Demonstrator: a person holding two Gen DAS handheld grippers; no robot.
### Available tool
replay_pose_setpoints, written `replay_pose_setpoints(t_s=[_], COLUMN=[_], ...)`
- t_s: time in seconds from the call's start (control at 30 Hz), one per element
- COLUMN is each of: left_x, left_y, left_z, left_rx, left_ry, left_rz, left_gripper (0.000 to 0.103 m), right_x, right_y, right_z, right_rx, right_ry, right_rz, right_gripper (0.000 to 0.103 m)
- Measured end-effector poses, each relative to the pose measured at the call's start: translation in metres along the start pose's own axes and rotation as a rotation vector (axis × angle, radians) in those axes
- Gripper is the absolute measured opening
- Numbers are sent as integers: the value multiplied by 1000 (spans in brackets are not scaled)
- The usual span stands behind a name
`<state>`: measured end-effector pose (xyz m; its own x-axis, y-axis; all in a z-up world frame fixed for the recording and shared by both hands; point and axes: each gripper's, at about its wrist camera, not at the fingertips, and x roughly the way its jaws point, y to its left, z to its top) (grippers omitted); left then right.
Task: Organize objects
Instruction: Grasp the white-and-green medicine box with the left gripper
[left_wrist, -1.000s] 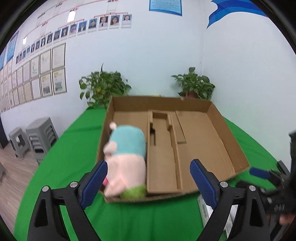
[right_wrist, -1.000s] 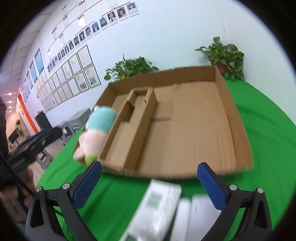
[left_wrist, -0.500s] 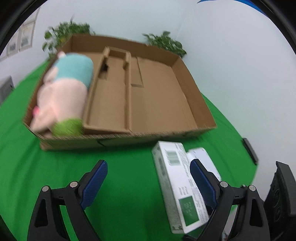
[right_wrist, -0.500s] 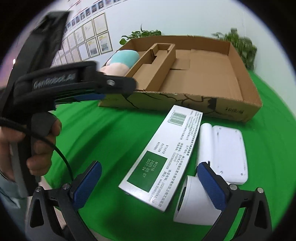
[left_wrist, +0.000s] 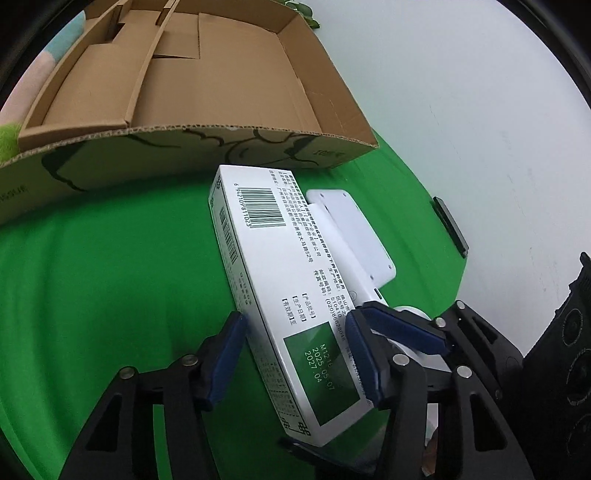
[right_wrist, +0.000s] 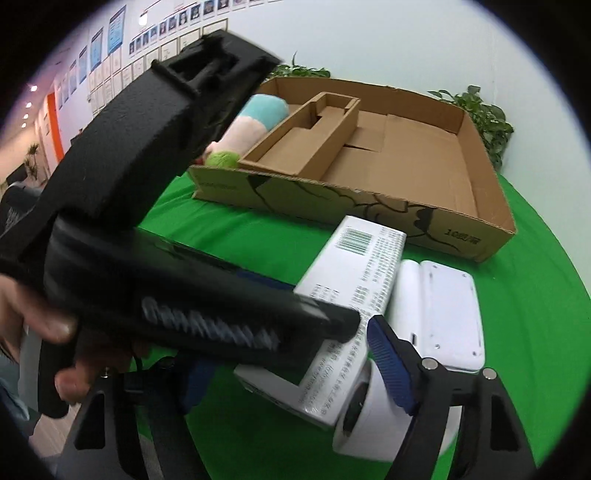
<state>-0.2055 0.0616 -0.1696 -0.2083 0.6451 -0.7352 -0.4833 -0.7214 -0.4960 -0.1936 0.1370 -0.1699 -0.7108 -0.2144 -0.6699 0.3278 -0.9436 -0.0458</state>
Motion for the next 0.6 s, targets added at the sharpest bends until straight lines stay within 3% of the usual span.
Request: replay_pose_setpoints(t_s=[0.1, 0.3, 0.53, 0.6], left_x=[-7, -18, -24, -20], left_y=[-1, -14, -10, -8], left_z=[-11, -38, -33, -32], left_rx=[-19, -31, -73, -85], left_ry=[-14, -14, -43, -36], left_rz=[-3, 7, 16, 23], left_gripper=[45, 45, 45, 45], right_x=[-4, -13, -11, -10], right_y=[4, 6, -5, 2], right_z=[-4, -16, -14, -15], right_rx=[-26, -190, -165, -174], right_ry=[-9, 1, 37, 36], right_rz=[29, 40, 16, 7], right_gripper=[74, 61, 62, 49])
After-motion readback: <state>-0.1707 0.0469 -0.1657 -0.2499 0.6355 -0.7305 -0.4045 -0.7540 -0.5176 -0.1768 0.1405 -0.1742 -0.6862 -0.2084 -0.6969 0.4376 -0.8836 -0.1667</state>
